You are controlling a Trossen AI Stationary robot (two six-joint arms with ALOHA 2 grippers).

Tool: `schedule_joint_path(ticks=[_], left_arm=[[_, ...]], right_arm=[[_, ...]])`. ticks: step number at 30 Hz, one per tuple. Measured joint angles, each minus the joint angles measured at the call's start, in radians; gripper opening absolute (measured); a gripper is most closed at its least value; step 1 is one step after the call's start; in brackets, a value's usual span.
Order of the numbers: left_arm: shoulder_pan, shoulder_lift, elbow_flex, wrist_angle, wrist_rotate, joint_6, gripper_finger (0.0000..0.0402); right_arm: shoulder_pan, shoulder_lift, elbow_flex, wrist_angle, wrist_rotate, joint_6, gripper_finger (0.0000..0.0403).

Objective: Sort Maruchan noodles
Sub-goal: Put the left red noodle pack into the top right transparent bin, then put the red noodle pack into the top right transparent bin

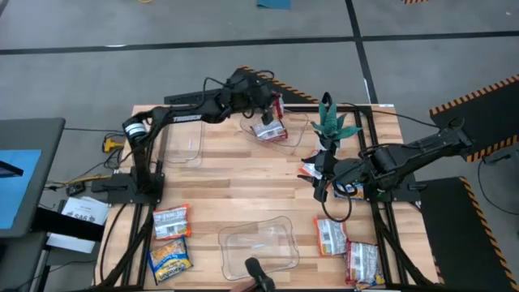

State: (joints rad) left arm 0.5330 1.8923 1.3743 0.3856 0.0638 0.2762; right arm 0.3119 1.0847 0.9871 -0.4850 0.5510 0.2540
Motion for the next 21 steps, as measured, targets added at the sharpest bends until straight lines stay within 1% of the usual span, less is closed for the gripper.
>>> schedule_joint_path(ticks=[5, 8, 10, 14, 18, 21], left_arm=[[-0.003, 0.008, 0.001, -0.034, -0.002, 0.025, 0.0000], [-0.004, 0.007, 0.001, -0.047, -0.027, -0.008, 0.0004], [-0.004, 0.004, 0.000, -0.045, -0.033, -0.029, 0.0016], [-0.004, 0.001, 0.000, -0.069, -0.034, -0.051, 0.0065], [-0.006, -0.017, 0.000, -0.116, -0.031, -0.058, 0.0133], [-0.010, -0.067, 0.000, -0.150, -0.030, -0.057, 0.0184]], right_arm=[[0.000, 0.000, 0.000, 0.000, 0.000, 0.007, 0.0256], [0.000, 0.000, 0.000, 0.000, 0.000, 0.007, 0.0256], [0.000, 0.000, 0.000, 0.000, 0.000, 0.008, 0.0256], [0.000, 0.000, 0.000, 0.000, 0.000, 0.008, 0.0256], [0.000, 0.000, 0.000, 0.001, 0.000, 0.008, 0.0256], [0.000, 0.000, 0.000, 0.001, 0.000, 0.009, 0.0256]])
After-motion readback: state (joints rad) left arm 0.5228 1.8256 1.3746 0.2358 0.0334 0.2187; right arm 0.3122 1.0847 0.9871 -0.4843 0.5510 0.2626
